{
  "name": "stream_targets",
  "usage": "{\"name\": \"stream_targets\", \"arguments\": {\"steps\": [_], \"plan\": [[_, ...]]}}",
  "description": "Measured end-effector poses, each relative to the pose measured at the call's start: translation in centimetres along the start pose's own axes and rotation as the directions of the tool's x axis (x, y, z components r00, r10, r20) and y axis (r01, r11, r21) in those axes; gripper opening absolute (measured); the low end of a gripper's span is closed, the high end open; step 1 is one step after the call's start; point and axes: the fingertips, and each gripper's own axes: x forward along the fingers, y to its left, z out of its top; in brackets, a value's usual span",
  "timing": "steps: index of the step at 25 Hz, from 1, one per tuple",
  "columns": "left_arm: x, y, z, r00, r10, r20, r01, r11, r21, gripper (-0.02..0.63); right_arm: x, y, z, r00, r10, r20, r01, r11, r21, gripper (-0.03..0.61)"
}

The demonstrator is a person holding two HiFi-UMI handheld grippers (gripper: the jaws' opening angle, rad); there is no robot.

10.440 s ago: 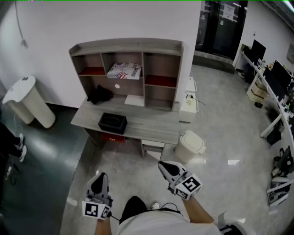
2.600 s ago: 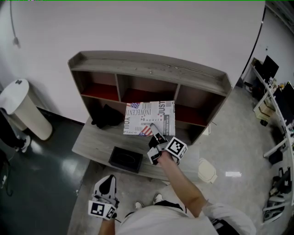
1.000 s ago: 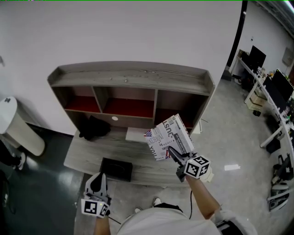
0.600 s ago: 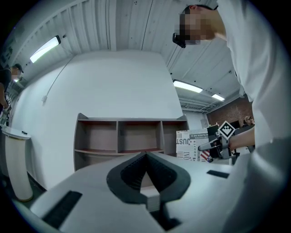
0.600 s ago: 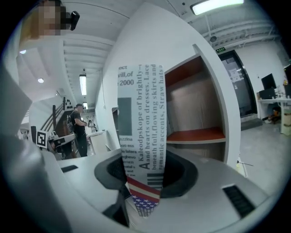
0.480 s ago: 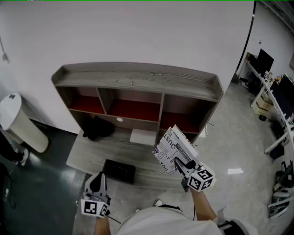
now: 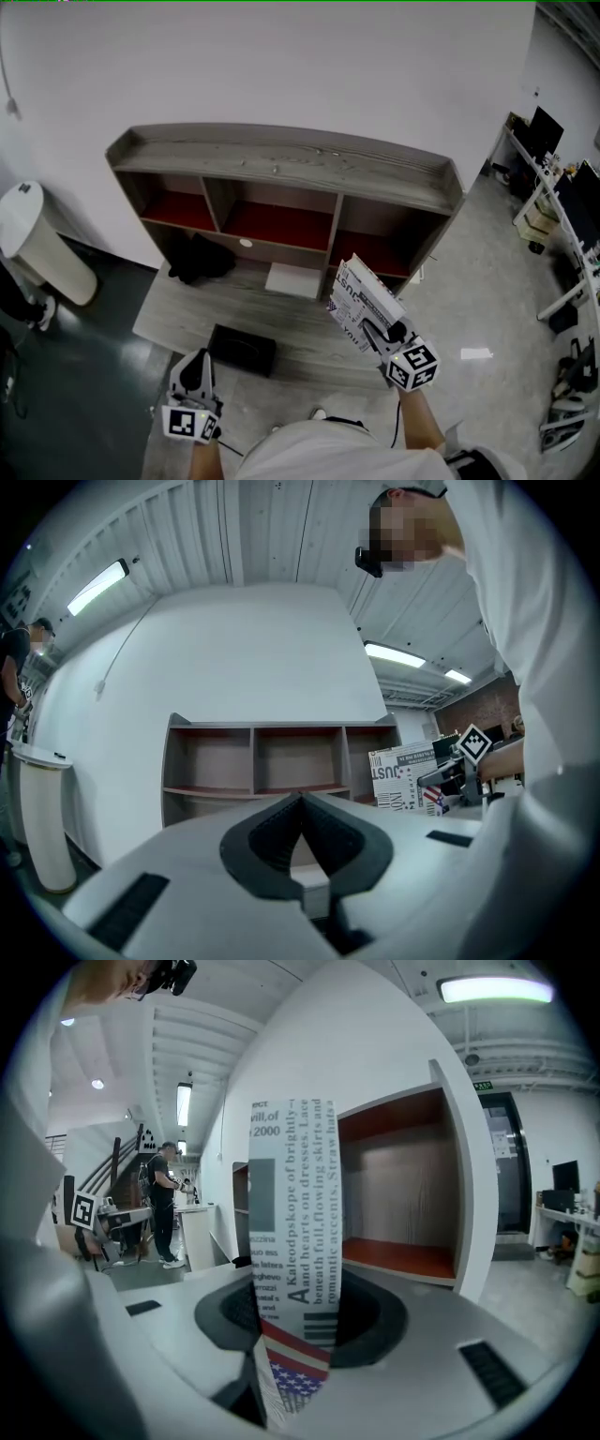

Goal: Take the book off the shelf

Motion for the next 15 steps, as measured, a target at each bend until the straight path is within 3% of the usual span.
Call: {"name": "stream_targets", "arguments": {"steps": [4, 9, 15], "plan": [[-0.5, 0.7, -0.3, 1.000, 0.020, -0.012, -0.020, 1.000, -0.004, 0.017, 0.0, 0.1, -0.7, 1.000, 0.014, -0.025, -0.014, 1.000, -0.001, 0.170], [-1.8, 1.9, -1.6, 0.996, 0.070, -0.047, -0.071, 0.997, -0.018, 0.017, -0.8, -1.2, -2.2, 0.996, -0.036, -0.081, 0.035, 0.999, -0.018, 0.170], [-2.5, 1.6, -2.1, 0.995, 0.084, -0.061, -0.084, 0.996, -0.002, 0.017, -0.3, -0.5, -0.8, 0.999, -0.036, -0.036, 0.035, 0.999, -0.030, 0.170]]}}
